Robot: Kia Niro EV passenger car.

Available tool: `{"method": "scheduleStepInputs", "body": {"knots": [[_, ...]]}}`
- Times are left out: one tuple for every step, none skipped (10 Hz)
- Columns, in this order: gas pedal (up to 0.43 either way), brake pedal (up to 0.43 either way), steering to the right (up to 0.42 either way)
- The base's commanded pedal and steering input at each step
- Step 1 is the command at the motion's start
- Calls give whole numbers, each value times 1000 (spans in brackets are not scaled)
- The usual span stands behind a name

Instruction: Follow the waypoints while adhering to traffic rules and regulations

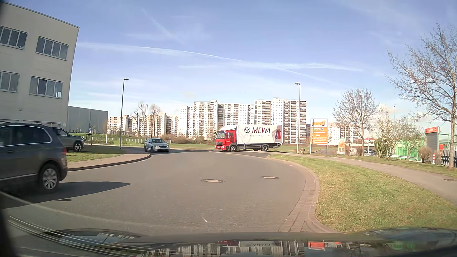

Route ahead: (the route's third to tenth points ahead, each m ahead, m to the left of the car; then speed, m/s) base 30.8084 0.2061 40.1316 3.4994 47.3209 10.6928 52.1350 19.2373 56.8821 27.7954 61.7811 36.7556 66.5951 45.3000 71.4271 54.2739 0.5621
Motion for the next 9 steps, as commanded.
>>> {"method": "scheduleStepInputs", "body": {"knots": [[0, 189, -963], [0, 195, -963], [0, 195, -963], [0, 189, -963], [0, 177, -963], [0, 165, -963], [0, 152, -963], [0, 159, -963], [0, 152, -963]]}}
